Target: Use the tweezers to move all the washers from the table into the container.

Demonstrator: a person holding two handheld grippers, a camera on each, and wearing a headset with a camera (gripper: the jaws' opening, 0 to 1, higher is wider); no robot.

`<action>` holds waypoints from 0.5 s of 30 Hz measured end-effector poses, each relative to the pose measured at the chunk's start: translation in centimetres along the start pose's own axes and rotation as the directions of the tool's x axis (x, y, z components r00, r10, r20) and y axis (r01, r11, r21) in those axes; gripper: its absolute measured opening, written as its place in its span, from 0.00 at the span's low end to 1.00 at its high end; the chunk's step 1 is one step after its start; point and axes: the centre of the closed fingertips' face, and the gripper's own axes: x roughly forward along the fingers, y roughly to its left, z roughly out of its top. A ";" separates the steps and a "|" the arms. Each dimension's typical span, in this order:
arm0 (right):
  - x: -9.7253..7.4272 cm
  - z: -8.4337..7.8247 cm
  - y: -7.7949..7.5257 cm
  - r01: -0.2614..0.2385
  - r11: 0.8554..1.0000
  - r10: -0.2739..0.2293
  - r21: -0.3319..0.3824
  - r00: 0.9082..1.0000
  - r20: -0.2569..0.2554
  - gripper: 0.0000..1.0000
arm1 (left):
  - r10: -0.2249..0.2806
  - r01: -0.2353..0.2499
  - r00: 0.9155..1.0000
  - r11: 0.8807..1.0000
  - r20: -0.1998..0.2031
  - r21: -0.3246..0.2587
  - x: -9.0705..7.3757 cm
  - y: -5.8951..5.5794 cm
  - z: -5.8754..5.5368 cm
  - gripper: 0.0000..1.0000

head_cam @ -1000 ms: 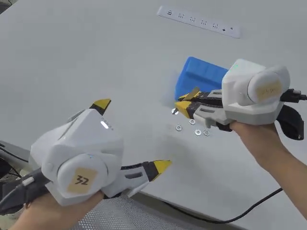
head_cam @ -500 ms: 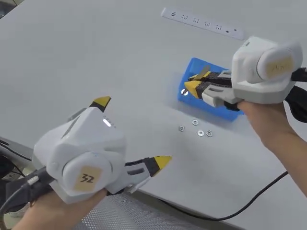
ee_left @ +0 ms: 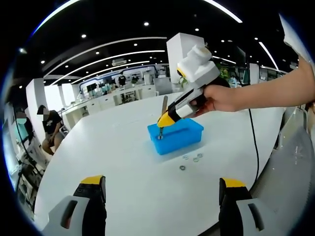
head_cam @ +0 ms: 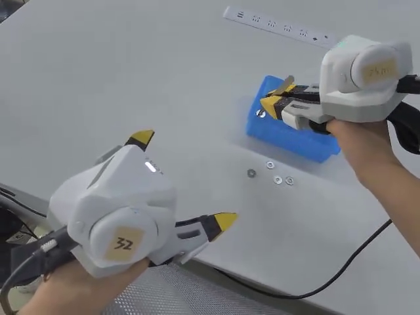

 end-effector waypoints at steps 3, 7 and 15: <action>0.8 -0.5 0.0 -0.003 1.000 0.003 -0.001 1.000 -0.019 0.03 | 0.001 -0.001 1.000 1.000 -0.005 0.003 0.0 0.0 -0.1 0.98; 2.0 -1.7 -0.2 -0.002 1.000 0.002 -0.001 0.999 -0.052 0.03 | 0.002 -0.002 1.000 1.000 -0.005 0.003 0.0 0.1 -0.1 0.98; 3.0 -3.1 -0.5 -0.013 1.000 0.015 0.018 0.996 -0.092 0.03 | 0.002 -0.002 1.000 1.000 -0.013 0.002 0.1 0.2 -0.3 0.98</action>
